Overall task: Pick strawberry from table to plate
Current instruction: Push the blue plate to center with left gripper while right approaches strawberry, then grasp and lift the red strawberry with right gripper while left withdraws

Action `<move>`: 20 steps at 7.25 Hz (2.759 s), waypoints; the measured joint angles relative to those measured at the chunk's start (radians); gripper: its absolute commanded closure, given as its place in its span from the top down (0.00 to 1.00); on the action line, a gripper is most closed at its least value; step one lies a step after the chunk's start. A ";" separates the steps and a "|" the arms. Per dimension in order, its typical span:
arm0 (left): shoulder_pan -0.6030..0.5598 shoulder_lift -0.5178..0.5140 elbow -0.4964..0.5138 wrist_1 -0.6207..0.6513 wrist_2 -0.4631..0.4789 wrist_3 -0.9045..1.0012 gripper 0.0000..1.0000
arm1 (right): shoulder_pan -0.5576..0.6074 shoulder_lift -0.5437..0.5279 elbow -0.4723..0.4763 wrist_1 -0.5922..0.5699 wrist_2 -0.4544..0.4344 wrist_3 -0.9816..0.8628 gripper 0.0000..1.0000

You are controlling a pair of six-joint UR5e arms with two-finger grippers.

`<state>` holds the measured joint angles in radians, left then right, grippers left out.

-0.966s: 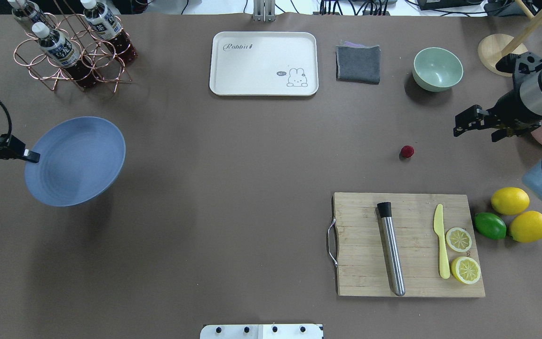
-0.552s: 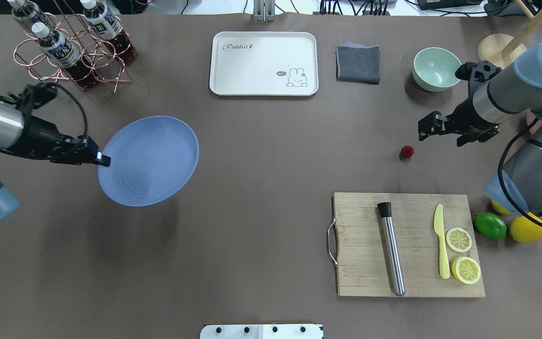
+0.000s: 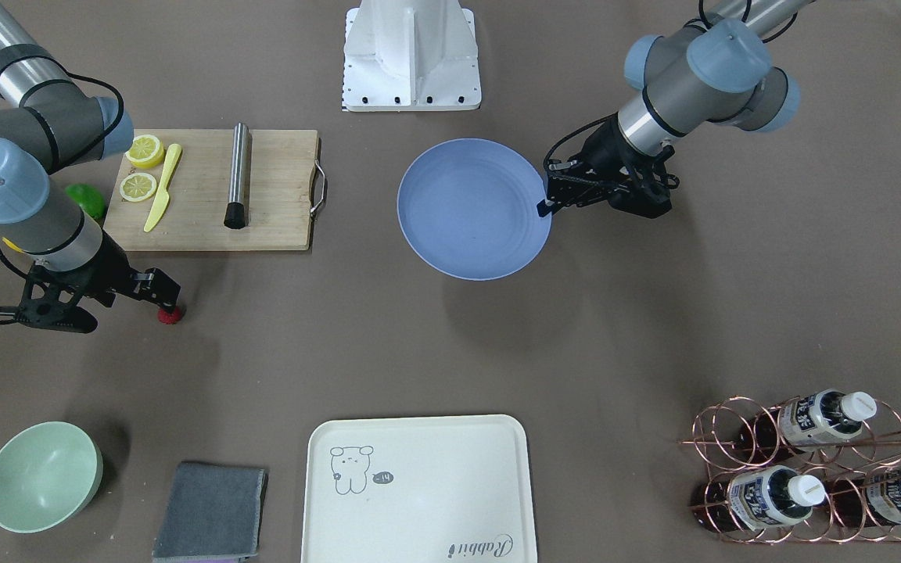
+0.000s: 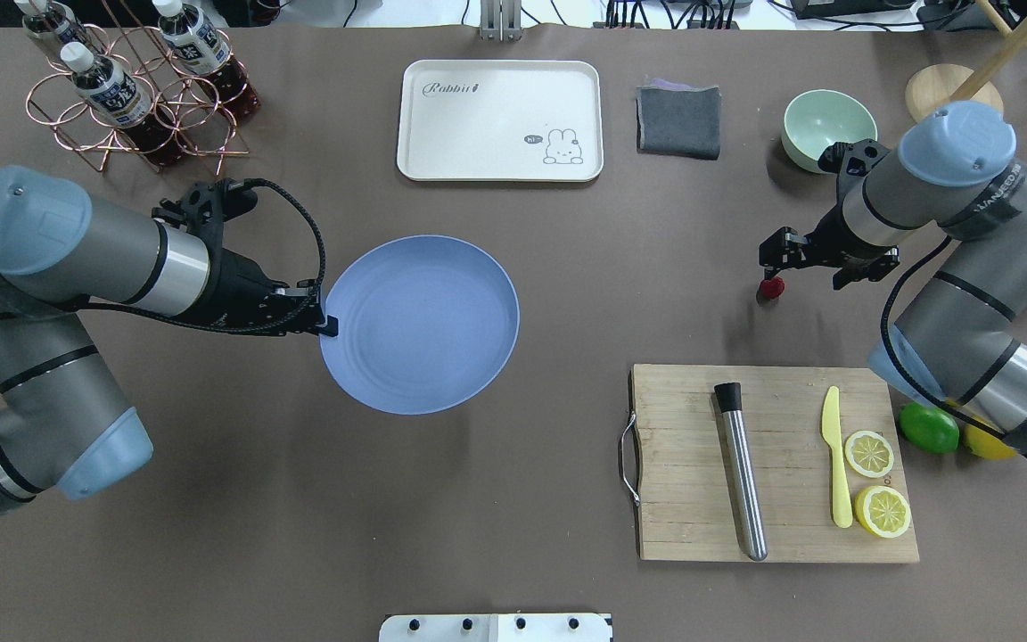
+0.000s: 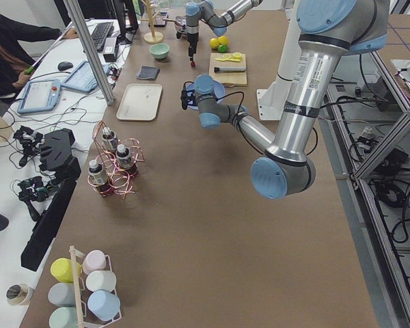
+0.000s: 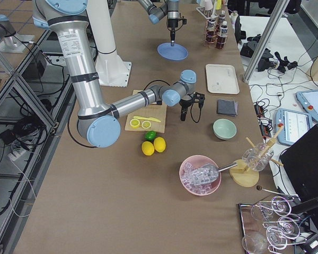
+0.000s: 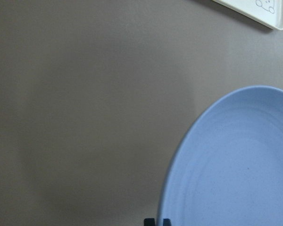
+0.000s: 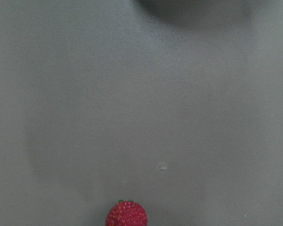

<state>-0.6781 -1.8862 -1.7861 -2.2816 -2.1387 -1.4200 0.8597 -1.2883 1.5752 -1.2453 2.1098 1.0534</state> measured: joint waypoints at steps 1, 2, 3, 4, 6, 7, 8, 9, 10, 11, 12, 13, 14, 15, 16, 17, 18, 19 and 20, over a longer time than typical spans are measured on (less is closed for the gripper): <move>0.013 -0.011 -0.006 0.018 0.016 0.000 0.00 | -0.006 0.016 -0.032 0.018 -0.001 0.002 1.00; 0.024 -0.020 -0.009 0.035 0.031 0.000 0.00 | -0.011 0.027 -0.049 0.025 -0.002 0.003 1.00; 0.055 -0.032 -0.010 0.049 0.067 -0.001 0.00 | -0.016 0.033 -0.057 0.028 -0.003 0.003 1.00; 0.105 -0.043 -0.008 0.060 0.120 -0.002 0.00 | -0.021 0.035 -0.061 0.028 -0.005 0.003 1.00; 0.171 -0.049 -0.003 0.072 0.190 -0.002 0.00 | -0.028 0.036 -0.061 0.029 -0.009 0.012 0.99; 0.191 -0.048 0.000 0.073 0.203 -0.002 0.00 | -0.035 0.036 -0.061 0.029 -0.011 0.021 0.92; 0.201 -0.047 0.003 0.074 0.208 -0.002 0.00 | -0.044 0.037 -0.060 0.029 -0.013 0.038 0.56; 0.204 -0.046 0.004 0.074 0.210 -0.002 0.00 | -0.056 0.038 -0.059 0.030 -0.015 0.058 0.07; 0.205 -0.046 0.004 0.074 0.210 -0.002 0.56 | -0.063 0.039 -0.059 0.029 -0.020 0.065 0.00; 0.206 -0.047 0.003 0.074 0.210 -0.002 0.99 | -0.066 0.039 -0.057 0.030 -0.025 0.064 0.00; 0.206 -0.048 0.001 0.074 0.210 -0.002 0.98 | -0.062 0.040 -0.053 0.030 -0.023 0.061 0.00; 0.206 -0.049 -0.003 0.073 0.220 -0.002 0.98 | -0.042 0.039 -0.047 0.027 -0.012 0.058 0.00; 0.206 -0.050 -0.007 0.072 0.242 -0.002 0.98 | -0.022 0.042 -0.044 0.023 0.001 0.057 0.00; 0.206 -0.049 -0.010 0.071 0.258 -0.002 0.98 | -0.013 0.047 -0.045 0.020 0.006 0.056 0.00; 0.206 -0.049 -0.010 0.071 0.266 -0.002 0.98 | -0.015 0.054 -0.049 0.018 0.000 0.057 0.00; 0.206 -0.049 -0.011 0.071 0.269 -0.002 0.98 | -0.020 0.060 -0.052 0.015 -0.010 0.058 0.00; 0.206 -0.049 -0.012 0.071 0.270 -0.002 0.98 | -0.016 0.072 -0.050 0.003 -0.011 0.059 0.00; 0.206 -0.049 -0.015 0.071 0.269 -0.002 0.98 | 0.008 0.098 -0.043 -0.038 0.006 0.059 0.00; 0.206 -0.049 -0.019 0.071 0.268 -0.002 0.98 | 0.031 0.133 -0.031 -0.096 0.030 0.058 0.00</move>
<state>-0.4721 -1.9348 -1.8054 -2.2105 -1.8708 -1.4220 0.8909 -1.1557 1.5443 -1.3411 2.1399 1.1113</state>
